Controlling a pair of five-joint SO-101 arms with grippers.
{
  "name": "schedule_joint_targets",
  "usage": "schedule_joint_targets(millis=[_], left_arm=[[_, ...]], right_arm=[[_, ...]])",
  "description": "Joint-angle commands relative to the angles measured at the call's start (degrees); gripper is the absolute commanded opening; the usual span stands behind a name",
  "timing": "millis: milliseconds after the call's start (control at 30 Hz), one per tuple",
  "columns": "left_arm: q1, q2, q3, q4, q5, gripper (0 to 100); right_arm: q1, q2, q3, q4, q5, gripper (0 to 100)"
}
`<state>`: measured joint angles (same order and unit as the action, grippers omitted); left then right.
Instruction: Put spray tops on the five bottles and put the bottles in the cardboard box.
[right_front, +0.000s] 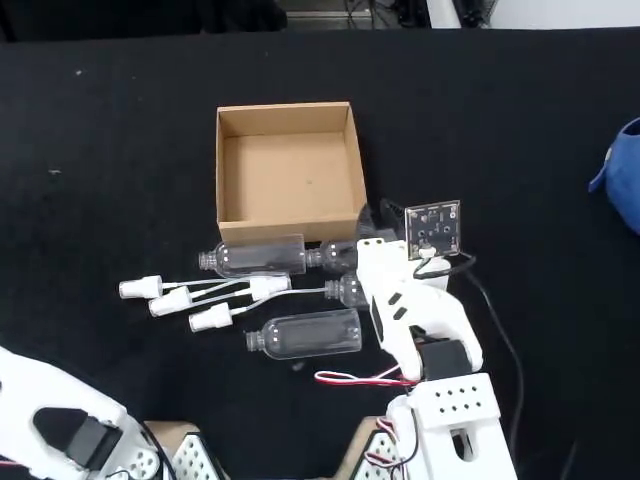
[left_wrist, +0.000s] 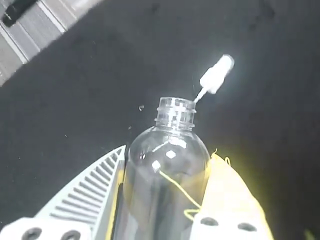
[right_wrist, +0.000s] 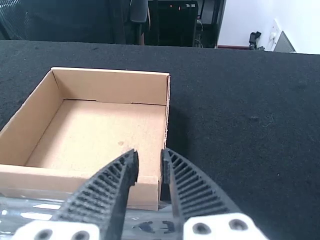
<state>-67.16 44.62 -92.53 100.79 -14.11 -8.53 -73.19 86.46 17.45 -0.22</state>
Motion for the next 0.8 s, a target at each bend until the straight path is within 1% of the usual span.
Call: schedule_joint_targets(millis=[0,200,333,500,567,633,700,767], left_arm=[[0.6,-8.9,-3.0,0.1,3.2,3],[-0.2,-17.8,-2.7,0.3,4.0,3],[-1.1,-26.3,2.9,0.3,4.1,3],[-0.7,-42.9,22.8,0.2,4.1,3],[1.3,-49.5,31.0,-0.4,4.1,3],[3.7,-54.2,39.3,-3.4,4.0,3],[5.5,-58.0,48.0,-8.6,4.2,3],[6.3,-61.5,56.5,-14.1,6.0,3]], right_arm=[[-0.7,-1.1,-0.3,-1.8,0.1,7.0],[-0.7,-1.1,-0.3,-1.8,0.1,7.0],[-0.7,-1.1,-0.3,-1.8,0.1,7.0],[-0.7,-1.1,-0.3,-1.8,0.1,7.0],[-0.7,-1.1,-0.3,-1.8,0.1,7.0],[-0.7,-1.1,-0.3,-1.8,0.1,7.0],[-0.6,-1.1,-0.3,-1.8,0.1,7.0],[-0.6,-1.1,-0.3,-1.8,0.1,7.0]])
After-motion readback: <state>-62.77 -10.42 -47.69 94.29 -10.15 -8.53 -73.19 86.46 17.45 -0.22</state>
